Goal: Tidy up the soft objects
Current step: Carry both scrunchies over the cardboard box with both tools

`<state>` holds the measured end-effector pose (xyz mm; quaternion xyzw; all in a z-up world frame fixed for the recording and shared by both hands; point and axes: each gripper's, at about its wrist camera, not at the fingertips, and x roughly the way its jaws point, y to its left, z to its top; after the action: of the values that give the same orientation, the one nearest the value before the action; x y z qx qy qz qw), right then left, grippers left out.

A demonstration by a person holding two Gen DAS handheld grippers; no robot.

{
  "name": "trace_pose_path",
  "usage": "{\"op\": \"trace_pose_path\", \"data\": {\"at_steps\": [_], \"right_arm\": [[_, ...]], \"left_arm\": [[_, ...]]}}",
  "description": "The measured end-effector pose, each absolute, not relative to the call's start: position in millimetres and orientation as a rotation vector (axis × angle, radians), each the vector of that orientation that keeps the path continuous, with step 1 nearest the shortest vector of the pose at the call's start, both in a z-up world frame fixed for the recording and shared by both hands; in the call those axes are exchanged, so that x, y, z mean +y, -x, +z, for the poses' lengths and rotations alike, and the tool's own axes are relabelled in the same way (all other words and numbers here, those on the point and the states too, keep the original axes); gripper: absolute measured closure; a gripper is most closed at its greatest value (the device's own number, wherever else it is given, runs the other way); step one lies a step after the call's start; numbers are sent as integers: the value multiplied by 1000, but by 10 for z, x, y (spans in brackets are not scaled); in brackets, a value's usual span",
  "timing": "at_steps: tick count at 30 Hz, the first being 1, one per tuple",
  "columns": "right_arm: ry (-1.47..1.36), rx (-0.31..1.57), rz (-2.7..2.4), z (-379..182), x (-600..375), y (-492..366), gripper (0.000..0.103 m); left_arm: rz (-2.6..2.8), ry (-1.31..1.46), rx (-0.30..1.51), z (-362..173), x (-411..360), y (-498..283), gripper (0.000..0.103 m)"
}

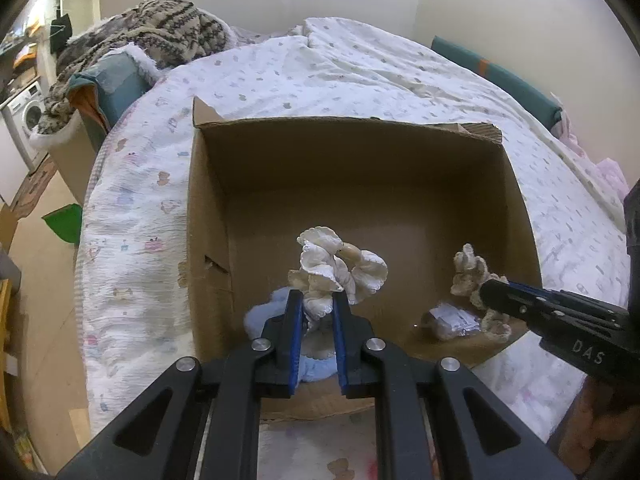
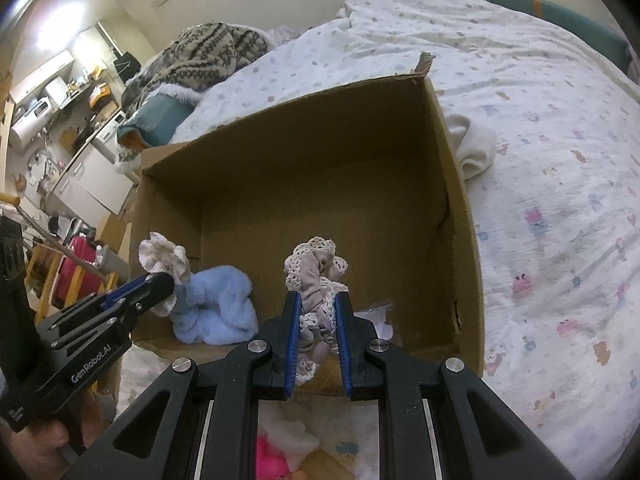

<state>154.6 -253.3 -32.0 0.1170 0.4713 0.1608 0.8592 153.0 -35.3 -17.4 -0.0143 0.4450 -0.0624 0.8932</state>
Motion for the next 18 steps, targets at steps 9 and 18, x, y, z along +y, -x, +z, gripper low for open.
{"op": "trace_pose_path", "data": {"at_steps": [9, 18], "right_arm": [[-229, 1024, 328, -389, -2483, -1578, 84], [-221, 1035, 325, -404, -2446, -1629, 84]], "left_arm": [[-105, 39, 934, -207, -352, -1552, 89], [-112, 26, 930, -201, -367, -1517, 86]]}}
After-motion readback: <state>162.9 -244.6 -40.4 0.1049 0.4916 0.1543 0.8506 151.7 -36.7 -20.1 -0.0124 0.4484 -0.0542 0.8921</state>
